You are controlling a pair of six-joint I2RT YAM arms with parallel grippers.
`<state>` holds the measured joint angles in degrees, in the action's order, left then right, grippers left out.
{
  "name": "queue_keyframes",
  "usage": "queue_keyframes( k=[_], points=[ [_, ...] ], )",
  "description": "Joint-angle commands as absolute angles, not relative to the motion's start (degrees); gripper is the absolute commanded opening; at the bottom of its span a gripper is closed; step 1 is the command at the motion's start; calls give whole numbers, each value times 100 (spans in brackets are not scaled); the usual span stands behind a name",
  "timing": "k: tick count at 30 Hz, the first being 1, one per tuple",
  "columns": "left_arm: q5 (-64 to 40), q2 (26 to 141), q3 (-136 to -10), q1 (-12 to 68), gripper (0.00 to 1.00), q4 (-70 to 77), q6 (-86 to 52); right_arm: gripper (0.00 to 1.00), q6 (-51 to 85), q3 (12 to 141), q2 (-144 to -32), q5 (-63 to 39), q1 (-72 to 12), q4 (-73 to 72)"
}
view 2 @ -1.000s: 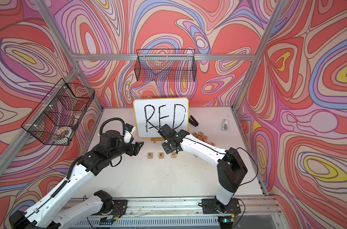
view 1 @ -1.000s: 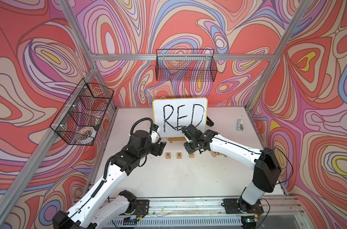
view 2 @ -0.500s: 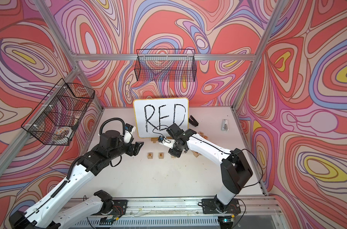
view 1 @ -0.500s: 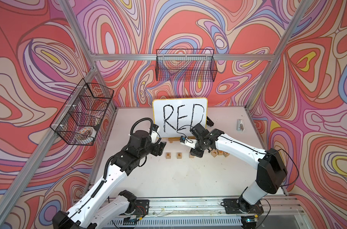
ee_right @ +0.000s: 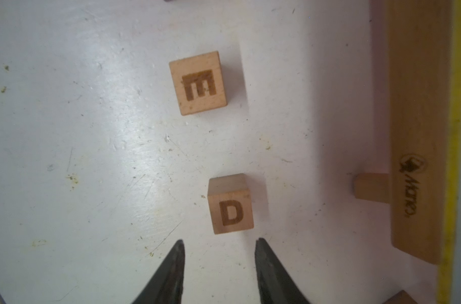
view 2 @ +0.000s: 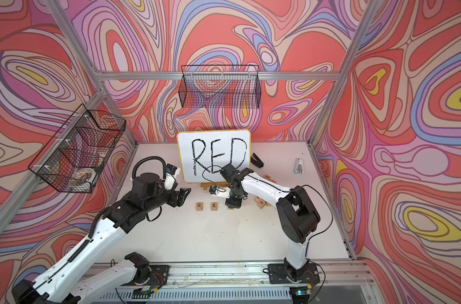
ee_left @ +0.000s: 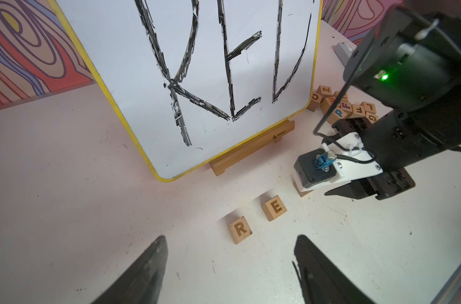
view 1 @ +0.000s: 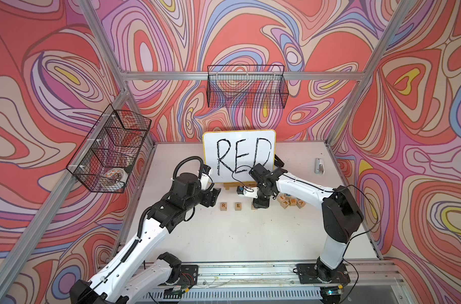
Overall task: Assemble the uppercase word "red" with letter blocks
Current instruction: Pick up the letter block from the center of the board.
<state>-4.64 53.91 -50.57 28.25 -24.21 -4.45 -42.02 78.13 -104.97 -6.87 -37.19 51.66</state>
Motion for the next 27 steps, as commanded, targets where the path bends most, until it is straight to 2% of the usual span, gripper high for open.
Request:
queue_keyframes(
  k=[1,27],
  points=[
    [-395,5325,-5073,2858,79,-2505,-336,46,-4360,8031,-10610,-740,-3712,5273],
    [-324,5379,-5068,2855,79,-2531,-325,48,-4540,8194,-11128,-472,-3666,5134]
  ],
)
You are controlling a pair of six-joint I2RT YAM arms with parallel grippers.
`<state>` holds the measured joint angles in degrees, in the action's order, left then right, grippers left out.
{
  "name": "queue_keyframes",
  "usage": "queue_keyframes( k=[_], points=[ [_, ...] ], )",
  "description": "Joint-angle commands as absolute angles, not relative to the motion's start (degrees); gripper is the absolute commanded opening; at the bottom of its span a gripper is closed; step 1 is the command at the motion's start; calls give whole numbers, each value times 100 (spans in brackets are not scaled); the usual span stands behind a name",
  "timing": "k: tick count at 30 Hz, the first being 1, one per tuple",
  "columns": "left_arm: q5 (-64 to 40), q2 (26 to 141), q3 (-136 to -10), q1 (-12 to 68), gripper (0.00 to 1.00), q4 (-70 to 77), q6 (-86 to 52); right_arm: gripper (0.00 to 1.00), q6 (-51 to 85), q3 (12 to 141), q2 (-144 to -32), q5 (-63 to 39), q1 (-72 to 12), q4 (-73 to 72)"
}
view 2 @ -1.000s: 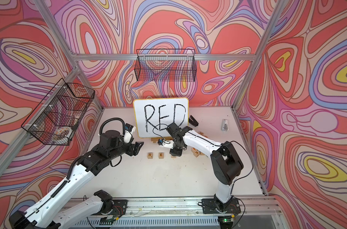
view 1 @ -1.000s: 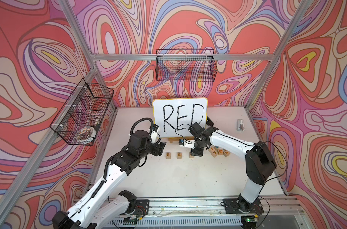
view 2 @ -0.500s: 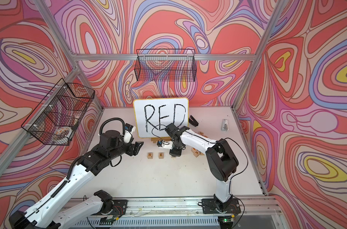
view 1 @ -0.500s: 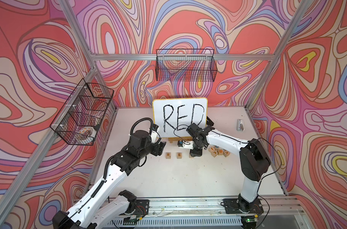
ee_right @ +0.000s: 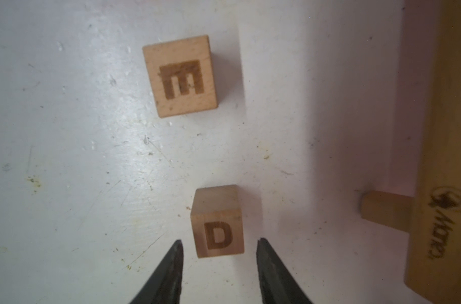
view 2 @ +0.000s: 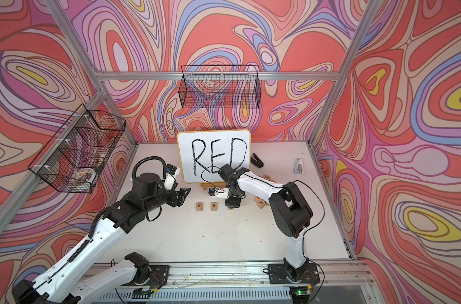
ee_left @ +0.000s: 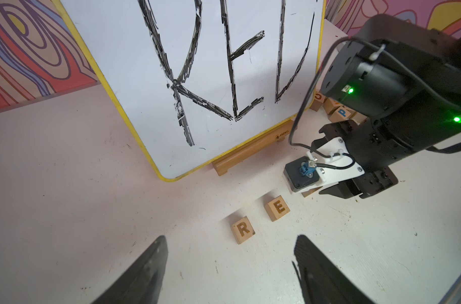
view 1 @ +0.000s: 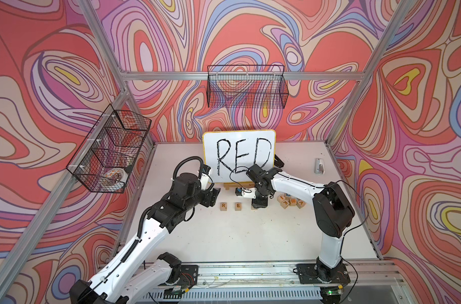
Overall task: Assemble the uppercase word "red" with letter blocks
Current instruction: Pick up the letter block from the center of the board.
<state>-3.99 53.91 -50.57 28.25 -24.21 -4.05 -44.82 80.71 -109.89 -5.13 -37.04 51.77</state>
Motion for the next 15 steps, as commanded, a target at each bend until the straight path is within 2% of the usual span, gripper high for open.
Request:
queue_keyframes(
  k=[1,15],
  points=[
    [-321,5387,-5070,2849,79,-2531,-325,48,-4530,8200,-11145,-484,-3667,5133],
    [-305,5393,-5071,2852,79,-2540,-324,47,-4399,8200,-11313,-573,-3665,5125]
  ],
)
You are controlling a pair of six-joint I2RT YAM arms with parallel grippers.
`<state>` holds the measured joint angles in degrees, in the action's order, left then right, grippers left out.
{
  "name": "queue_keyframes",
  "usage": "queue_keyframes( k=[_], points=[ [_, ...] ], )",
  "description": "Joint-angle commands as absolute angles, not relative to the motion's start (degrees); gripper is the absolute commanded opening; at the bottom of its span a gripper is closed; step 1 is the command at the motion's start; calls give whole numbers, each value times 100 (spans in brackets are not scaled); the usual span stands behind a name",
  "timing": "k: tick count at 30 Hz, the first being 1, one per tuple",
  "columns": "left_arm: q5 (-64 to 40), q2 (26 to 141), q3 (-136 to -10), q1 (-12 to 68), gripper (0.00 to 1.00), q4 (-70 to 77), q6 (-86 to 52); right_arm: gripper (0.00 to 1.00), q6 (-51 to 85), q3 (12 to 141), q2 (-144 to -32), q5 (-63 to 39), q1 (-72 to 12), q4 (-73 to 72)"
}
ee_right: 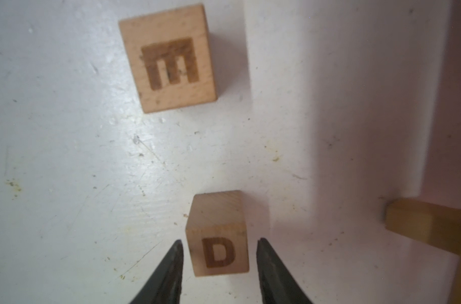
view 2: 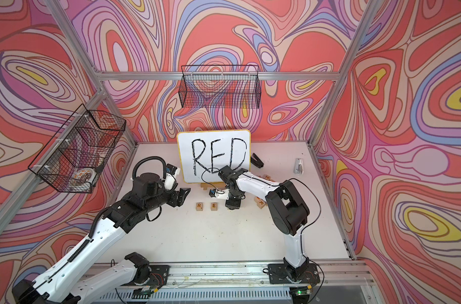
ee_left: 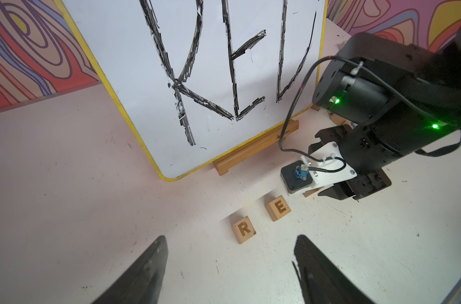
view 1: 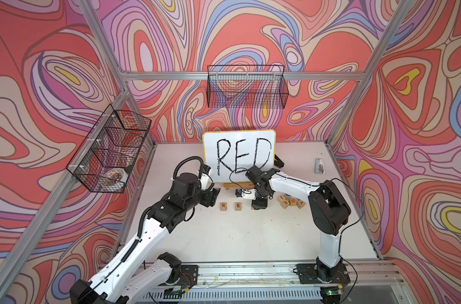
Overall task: Assemble the uppercase word "red" with letter blocks
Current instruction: Pick up the letter block from the center of the board.
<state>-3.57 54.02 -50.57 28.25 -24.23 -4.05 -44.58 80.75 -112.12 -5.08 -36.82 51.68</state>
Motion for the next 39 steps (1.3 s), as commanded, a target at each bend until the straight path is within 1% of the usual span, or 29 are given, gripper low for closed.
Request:
queue_keyframes(
  k=[1,8,15,17,23,24,26,30,35,37,39],
  points=[
    [-306,5396,-5063,2863,79,-2540,-324,46,-4386,8209,-11320,-573,-3668,5125],
    [-308,5396,-5063,2853,79,-2540,-325,41,-4292,8271,-11424,-605,-3672,5139],
    [-315,5378,-5065,2856,79,-2540,-325,38,-4198,8331,-11404,-653,-3674,5117],
    [-310,5376,-5062,2856,79,-2544,-326,35,-4183,8341,-11414,-691,-3674,5161],
    [-321,5370,-5066,2853,79,-2540,-332,24,-3985,8415,-11376,-775,-3674,5375],
    [-322,5363,-5068,2854,79,-2540,-329,20,-3903,8428,-11358,-789,-3674,5403],
    [-333,5370,-5065,2856,79,-2540,-329,17,-3778,8438,-11278,-866,-3678,5447],
    [-325,5353,-5064,2855,79,-2540,-333,16,-3465,8400,-11139,-678,-3770,5497],
    [-345,5344,-5066,2854,79,-2534,-342,9,-2643,8422,-10999,-414,-3804,5536],
    [-358,5339,-5064,2852,79,-2531,-340,5,-2240,8361,-10933,-139,-3879,5461],
    [-368,5333,-5063,2859,79,-2533,-342,4,-1888,8369,-10917,-83,-3939,5516]
  ],
)
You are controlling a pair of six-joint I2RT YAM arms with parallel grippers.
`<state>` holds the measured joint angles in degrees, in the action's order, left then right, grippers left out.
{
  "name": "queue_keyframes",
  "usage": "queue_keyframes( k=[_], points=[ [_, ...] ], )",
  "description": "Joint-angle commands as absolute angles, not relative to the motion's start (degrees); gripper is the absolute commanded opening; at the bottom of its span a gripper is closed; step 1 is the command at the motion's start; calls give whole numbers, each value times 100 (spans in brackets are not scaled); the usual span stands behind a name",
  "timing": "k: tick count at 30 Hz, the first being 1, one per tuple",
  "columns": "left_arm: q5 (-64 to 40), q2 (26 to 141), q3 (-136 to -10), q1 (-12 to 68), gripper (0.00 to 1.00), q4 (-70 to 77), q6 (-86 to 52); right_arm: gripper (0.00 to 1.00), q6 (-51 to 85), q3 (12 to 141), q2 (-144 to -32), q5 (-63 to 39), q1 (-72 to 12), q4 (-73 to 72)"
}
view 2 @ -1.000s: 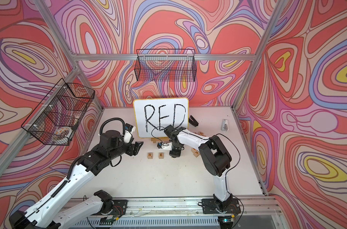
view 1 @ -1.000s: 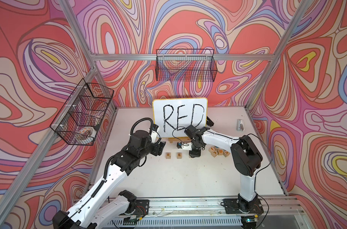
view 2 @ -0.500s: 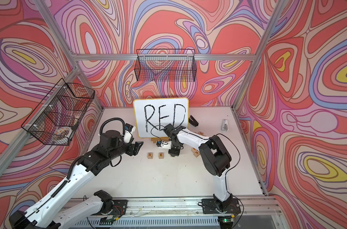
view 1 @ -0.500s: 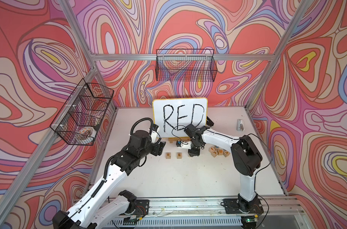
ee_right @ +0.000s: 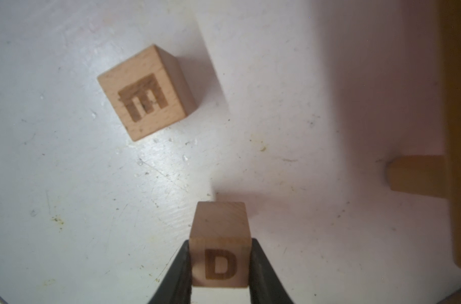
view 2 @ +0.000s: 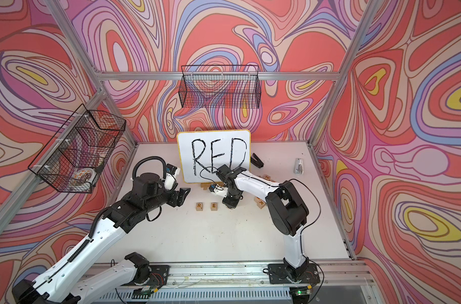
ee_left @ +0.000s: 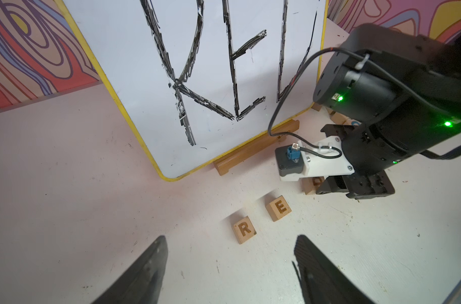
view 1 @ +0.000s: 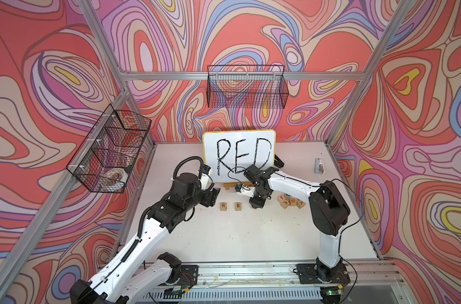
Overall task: Assemble the uppercase word "red" with letter blocks
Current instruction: Pick up the letter block from the center of the board, then place the letter block at the center of the board.
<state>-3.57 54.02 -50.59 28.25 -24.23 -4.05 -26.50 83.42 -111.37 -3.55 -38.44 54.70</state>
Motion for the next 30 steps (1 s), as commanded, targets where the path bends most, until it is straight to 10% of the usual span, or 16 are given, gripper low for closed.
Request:
queue_keyframes(
  k=[1,30],
  points=[
    [-374,5334,-5064,2854,79,-2532,-343,3,-1741,8340,-10887,-38,-3984,5505],
    [-444,5309,-5068,2854,79,-2505,-354,0,2843,8516,-10964,582,-4377,5593]
  ],
)
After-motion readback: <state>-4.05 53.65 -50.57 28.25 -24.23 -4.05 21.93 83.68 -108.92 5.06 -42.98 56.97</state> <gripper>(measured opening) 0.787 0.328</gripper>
